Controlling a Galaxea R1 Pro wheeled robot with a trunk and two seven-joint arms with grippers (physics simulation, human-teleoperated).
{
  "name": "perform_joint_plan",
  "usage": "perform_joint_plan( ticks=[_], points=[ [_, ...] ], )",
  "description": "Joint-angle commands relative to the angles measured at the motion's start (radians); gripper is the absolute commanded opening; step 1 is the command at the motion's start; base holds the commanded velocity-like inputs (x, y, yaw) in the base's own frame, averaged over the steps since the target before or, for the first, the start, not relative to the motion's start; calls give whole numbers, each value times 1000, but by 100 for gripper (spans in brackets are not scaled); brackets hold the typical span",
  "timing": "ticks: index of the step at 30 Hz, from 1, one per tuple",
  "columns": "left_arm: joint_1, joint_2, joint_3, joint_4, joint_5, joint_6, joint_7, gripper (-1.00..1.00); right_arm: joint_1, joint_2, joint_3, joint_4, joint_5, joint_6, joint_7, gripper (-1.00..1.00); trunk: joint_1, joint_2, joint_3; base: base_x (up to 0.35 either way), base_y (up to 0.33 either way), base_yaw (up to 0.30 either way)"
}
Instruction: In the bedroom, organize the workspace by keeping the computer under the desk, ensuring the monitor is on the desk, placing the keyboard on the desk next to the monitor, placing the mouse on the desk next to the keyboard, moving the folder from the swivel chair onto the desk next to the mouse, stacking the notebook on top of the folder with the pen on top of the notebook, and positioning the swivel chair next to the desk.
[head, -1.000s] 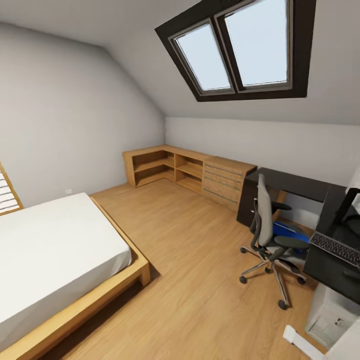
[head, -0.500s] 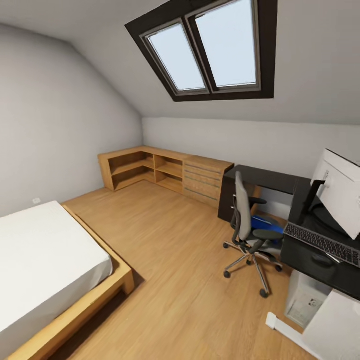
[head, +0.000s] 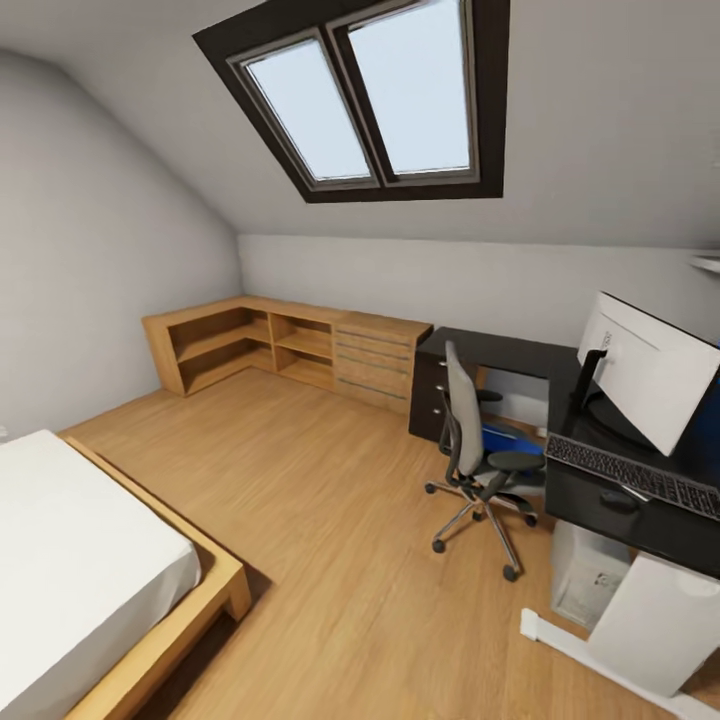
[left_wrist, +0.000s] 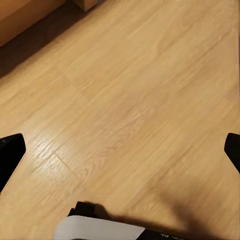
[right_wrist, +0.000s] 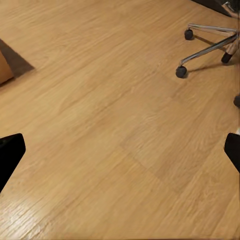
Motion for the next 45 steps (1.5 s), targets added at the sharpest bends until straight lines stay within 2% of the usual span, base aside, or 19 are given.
perform_joint_plan(
  ticks=[1, 20, 45],
  points=[
    [0, 0, -1, 0, 6, -3, -1, 100, -1, 0, 1, 1, 1, -3, 0, 100, 0, -1, -1, 32, 117, -290],
    [0, 0, -1, 2, 7, -4, -1, 100, -1, -1, 1, 0, 0, -4, -1, 100, 0, -1, -1, 2, 26, -289],
    [0, 0, -1, 2, 6, -3, -1, 100, -1, -1, 0, 1, 0, -3, -1, 100, 0, -1, -2, 20, 292, -268]
  ],
)
